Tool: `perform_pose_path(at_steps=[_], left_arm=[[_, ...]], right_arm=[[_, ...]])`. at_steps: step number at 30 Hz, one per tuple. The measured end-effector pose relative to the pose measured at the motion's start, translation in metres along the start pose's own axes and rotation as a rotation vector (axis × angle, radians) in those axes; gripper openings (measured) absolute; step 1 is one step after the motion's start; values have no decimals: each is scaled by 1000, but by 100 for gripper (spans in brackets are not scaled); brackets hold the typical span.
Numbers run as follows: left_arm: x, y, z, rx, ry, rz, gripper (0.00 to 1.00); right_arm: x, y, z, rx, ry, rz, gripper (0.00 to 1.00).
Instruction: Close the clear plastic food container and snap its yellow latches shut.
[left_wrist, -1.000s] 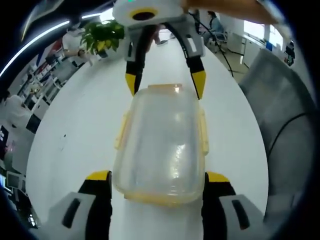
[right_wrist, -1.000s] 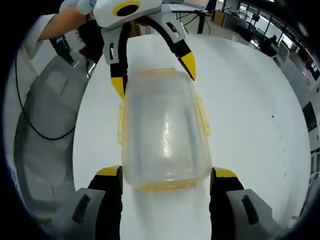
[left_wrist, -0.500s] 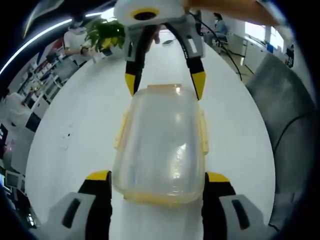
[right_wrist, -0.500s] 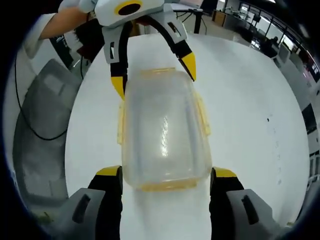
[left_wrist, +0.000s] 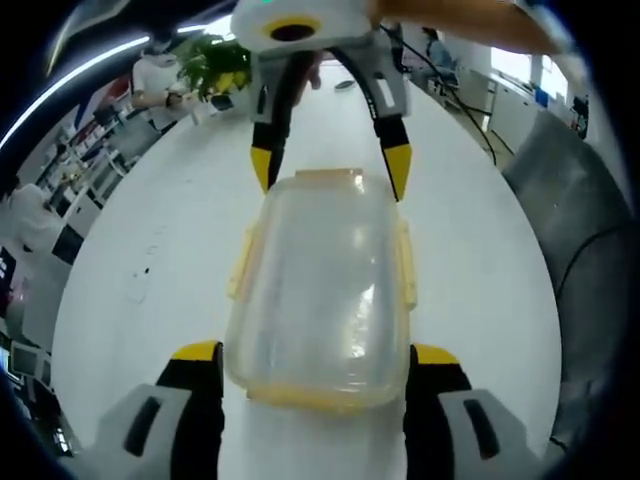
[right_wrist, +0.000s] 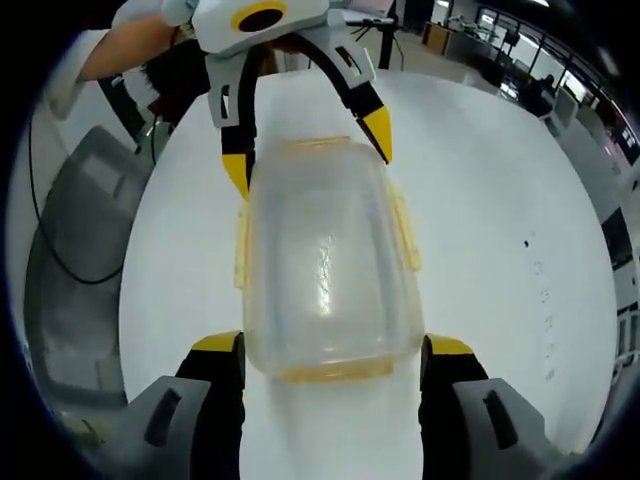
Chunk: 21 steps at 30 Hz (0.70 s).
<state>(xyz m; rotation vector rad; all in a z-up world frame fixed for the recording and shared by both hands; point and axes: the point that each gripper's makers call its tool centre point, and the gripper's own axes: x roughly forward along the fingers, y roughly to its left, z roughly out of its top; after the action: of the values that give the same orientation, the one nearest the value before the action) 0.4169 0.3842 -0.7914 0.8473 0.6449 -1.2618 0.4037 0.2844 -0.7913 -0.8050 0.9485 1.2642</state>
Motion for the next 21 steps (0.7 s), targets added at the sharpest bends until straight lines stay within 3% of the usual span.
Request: perform_pose_path(at_steps=[21], left_arm=[[4, 11, 1, 7, -6, 2, 71]], right_arm=[[0, -11, 0, 7, -12, -8, 69]])
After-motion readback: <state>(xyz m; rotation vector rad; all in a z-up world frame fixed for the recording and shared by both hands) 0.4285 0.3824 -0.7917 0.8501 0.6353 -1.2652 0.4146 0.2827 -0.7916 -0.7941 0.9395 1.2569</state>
